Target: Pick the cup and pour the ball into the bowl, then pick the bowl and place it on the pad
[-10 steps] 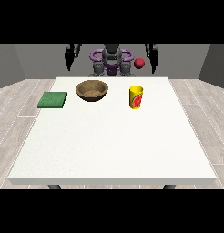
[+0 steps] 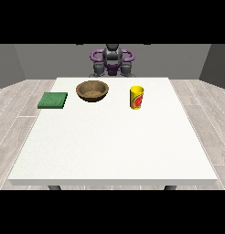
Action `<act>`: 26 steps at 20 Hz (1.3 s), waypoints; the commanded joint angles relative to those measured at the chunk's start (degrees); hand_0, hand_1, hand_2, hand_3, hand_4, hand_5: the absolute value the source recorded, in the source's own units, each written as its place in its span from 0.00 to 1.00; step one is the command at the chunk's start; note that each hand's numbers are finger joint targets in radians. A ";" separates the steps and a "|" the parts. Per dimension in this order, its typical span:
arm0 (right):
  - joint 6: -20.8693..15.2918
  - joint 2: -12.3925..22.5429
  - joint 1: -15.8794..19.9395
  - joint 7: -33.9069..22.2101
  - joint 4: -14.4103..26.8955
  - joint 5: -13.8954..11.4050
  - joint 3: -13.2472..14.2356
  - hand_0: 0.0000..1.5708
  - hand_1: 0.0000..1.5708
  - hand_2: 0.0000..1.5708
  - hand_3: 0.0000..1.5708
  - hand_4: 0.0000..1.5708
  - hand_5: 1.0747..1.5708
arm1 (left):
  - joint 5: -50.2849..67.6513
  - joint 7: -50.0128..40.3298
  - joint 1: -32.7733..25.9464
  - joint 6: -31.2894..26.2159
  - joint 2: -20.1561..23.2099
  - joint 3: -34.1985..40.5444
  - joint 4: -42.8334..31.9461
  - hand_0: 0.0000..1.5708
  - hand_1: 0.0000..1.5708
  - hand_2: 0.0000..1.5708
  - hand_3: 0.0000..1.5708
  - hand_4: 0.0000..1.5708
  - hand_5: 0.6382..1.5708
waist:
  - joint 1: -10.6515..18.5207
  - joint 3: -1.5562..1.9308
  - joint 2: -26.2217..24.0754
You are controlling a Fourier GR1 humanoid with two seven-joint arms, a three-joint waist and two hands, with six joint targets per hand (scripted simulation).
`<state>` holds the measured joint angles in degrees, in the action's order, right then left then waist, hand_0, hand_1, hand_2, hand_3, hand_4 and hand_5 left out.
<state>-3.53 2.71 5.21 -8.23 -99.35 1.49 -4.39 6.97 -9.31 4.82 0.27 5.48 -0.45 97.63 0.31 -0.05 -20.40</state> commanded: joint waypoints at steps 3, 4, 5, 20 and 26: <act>-14.85 -2.63 0.69 -15.11 -3.34 1.00 -15.39 0.00 0.00 0.00 0.00 0.46 1.00 | 8.68 -12.47 1.71 2.79 -3.69 1.71 5.46 0.00 0.00 0.00 0.00 0.00 0.98 | 2.29 -0.02 -9.10; -18.58 -2.64 1.23 -16.35 -2.60 0.16 -17.36 0.00 0.00 0.00 0.00 0.43 1.00 | 9.05 -13.72 0.02 3.35 -5.31 -0.14 6.87 0.00 0.00 0.00 0.00 0.00 0.97 | 4.00 -0.01 -9.17; -20.68 -2.66 -2.56 -15.87 -4.18 -0.36 -22.04 0.00 0.00 0.00 0.00 0.40 0.99 | 8.85 -15.76 -0.99 3.14 -4.38 -0.51 7.11 0.00 0.00 0.00 0.00 0.00 0.97 | 2.38 0.02 -9.21; -14.06 1.01 22.08 -8.31 -3.47 -2.25 -12.18 0.00 0.00 0.00 0.00 0.00 0.99 | 1.98 3.93 21.97 1.58 3.49 8.35 -1.81 0.00 0.00 0.00 0.00 0.00 0.91 | -6.63 0.08 29.06; -11.66 1.31 21.47 -8.87 -8.55 -0.54 -10.62 0.00 0.00 0.00 0.00 0.00 0.99 | 0.80 16.81 19.63 -2.42 6.55 12.38 -13.91 0.00 0.00 0.00 0.00 0.00 0.85 | -8.98 0.03 31.14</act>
<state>-16.95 3.29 27.44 -16.64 -105.22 -0.54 -16.74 8.78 1.44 26.16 -0.34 11.06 10.64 90.02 -7.59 -0.01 10.00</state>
